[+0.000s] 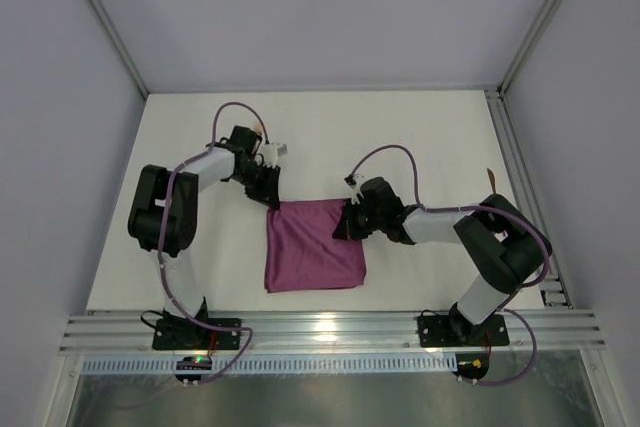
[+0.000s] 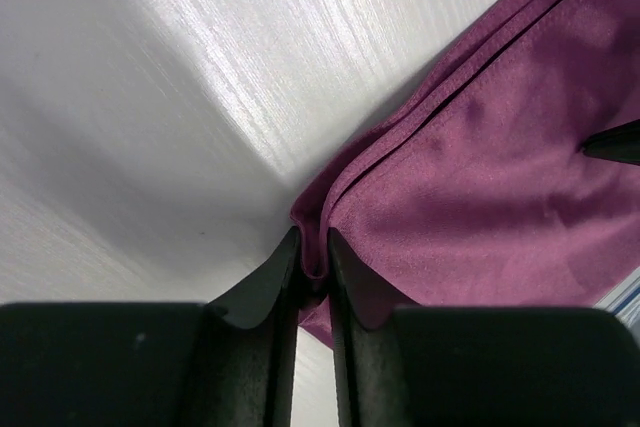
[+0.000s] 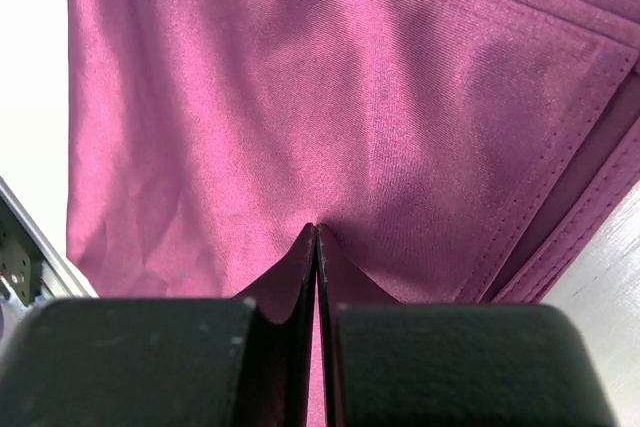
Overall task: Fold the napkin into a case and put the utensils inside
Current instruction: Pick up the lower triangle-folded napkin from the center of the board.
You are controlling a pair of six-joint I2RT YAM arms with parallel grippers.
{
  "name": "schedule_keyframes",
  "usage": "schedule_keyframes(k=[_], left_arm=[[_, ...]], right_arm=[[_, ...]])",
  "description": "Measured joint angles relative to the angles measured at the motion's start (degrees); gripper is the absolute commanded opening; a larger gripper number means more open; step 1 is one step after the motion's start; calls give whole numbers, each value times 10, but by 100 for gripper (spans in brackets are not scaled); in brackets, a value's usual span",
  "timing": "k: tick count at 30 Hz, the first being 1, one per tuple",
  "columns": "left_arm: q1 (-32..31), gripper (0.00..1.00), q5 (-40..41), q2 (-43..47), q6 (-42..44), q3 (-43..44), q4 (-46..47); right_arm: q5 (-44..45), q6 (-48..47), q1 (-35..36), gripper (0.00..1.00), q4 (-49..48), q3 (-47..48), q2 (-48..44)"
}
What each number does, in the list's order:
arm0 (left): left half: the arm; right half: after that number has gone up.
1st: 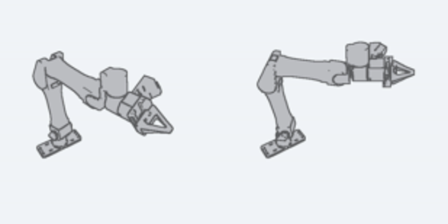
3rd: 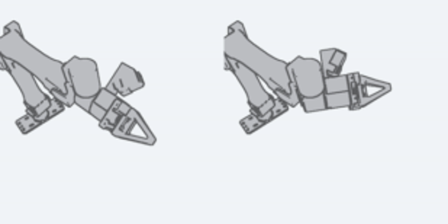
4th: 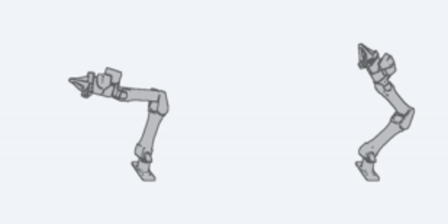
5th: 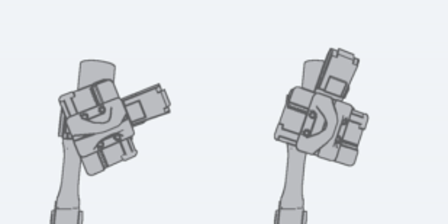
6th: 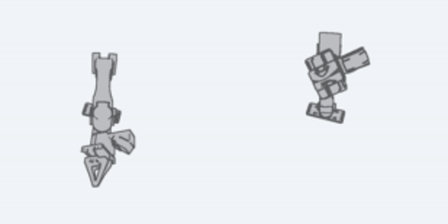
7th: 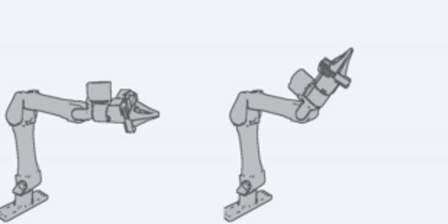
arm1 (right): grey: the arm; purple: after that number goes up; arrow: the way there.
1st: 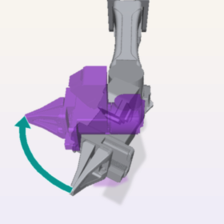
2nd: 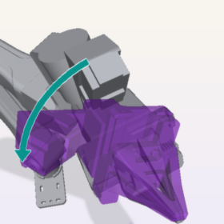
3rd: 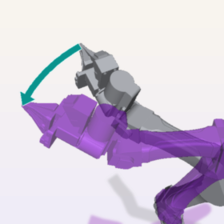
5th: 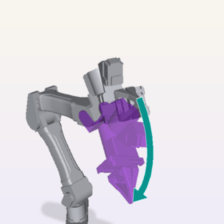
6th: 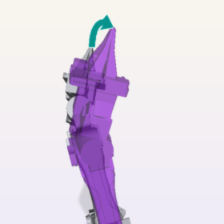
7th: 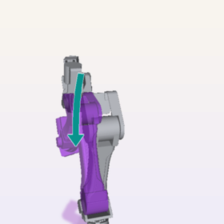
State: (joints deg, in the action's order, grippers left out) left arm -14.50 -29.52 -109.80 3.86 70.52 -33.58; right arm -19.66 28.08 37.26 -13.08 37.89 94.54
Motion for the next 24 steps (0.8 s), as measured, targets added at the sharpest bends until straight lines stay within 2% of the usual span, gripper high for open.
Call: schedule_keyframes(k=[6,14,24], left_arm=[[0,1,-16,10,15,-14,4],[-15,0,6,125,68,-85,20],[-105,0,99,217,148,-148,43]], right_arm=[[3,12,-1,3,-2,-2,0],[11,30,-2,3,-2,-2,0],[18,53,-2,3,-2,-2,1]])
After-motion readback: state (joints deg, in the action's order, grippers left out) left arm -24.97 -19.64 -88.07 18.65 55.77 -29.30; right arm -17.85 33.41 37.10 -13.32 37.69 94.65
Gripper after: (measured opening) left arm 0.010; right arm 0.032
